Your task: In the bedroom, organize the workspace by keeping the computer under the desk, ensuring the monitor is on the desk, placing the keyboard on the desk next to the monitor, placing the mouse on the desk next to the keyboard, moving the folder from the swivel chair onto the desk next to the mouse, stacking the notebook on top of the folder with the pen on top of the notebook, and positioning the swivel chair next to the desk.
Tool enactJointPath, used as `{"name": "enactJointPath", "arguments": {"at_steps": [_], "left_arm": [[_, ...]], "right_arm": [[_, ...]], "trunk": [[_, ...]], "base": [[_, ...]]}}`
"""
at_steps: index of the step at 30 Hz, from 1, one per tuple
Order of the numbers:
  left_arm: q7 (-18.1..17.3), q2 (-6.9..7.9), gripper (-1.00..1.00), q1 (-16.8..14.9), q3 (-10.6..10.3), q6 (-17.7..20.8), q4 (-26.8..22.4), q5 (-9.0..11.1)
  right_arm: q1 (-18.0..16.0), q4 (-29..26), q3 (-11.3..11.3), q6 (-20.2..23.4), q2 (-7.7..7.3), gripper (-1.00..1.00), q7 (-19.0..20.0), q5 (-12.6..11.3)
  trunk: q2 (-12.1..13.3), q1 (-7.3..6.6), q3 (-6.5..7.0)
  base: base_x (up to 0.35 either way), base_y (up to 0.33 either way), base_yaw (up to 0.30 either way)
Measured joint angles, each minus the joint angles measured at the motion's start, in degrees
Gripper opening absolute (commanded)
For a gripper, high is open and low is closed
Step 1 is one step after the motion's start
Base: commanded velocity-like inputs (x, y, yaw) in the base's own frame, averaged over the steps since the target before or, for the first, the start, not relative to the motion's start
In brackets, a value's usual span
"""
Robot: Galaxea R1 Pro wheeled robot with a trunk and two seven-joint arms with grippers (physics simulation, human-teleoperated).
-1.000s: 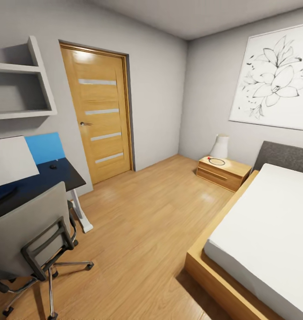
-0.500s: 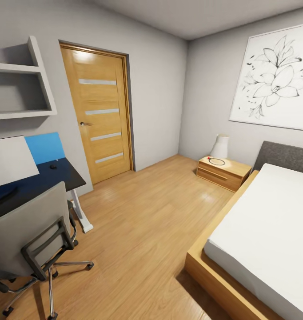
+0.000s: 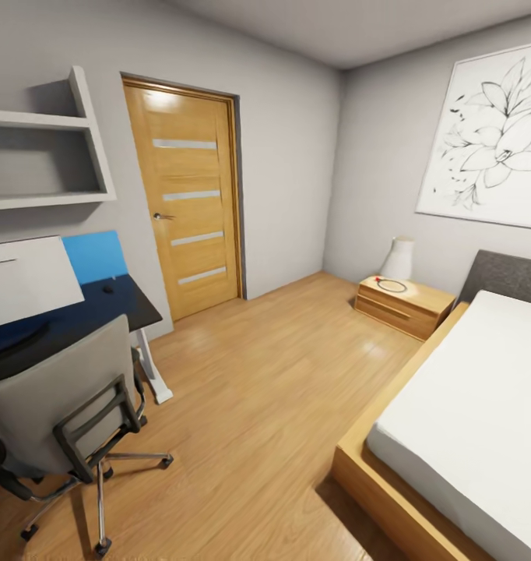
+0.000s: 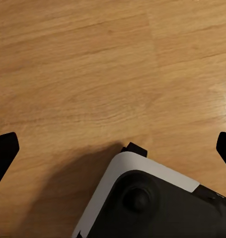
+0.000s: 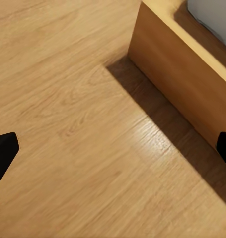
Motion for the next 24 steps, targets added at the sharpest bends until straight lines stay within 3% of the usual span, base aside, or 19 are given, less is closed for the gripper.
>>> {"name": "enactJointPath", "arguments": {"at_steps": [14,24], "left_arm": [[0.0,-0.12,1.00,0.0,-0.2,-0.3,0.0,0.0],[0.0,-0.08,1.00,0.0,-0.2,-0.5,0.0,0.0]], "right_arm": [[0.0,0.0,0.1,0.0,-0.04,1.00,0.0,0.0],[0.0,0.0,0.4,0.0,-0.08,1.00,0.1,0.1]], "trunk": [[0.0,-0.01,0.00],[0.0,-0.01,0.00]], "base": [[0.005,-0.004,0.247],[0.164,-0.149,0.222]]}}
